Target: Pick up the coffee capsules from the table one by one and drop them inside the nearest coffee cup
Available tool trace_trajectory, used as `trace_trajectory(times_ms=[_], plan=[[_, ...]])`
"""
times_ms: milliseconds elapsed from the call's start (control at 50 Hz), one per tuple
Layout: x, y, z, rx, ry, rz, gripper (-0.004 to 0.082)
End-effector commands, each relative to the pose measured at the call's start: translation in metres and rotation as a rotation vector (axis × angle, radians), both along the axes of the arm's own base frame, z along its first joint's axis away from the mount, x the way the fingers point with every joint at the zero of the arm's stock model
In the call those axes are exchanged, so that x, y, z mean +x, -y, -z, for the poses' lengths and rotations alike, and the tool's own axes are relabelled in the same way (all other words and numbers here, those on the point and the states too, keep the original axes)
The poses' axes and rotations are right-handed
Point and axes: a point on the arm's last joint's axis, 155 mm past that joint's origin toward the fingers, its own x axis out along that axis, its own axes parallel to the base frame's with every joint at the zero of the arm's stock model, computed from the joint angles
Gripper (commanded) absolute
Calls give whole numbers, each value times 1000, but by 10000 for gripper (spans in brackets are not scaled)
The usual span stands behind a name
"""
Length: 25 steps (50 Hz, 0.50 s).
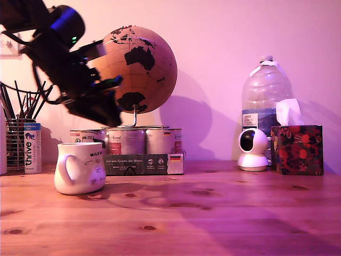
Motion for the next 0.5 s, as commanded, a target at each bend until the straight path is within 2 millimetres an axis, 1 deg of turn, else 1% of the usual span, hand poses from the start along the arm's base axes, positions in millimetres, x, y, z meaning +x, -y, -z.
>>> trace_trajectory(times_ms=[0, 120, 220, 320, 480], plan=[[-5, -8, -19, -12, 28, -15, 196], [-9, -19, -30, -13, 31, -34, 196], [-13, -30, -33, -7, 16, -55, 196], [-16, -39, -32, -1, -6, -74, 196], [-24, -48, -22, 15, -66, -89, 196]])
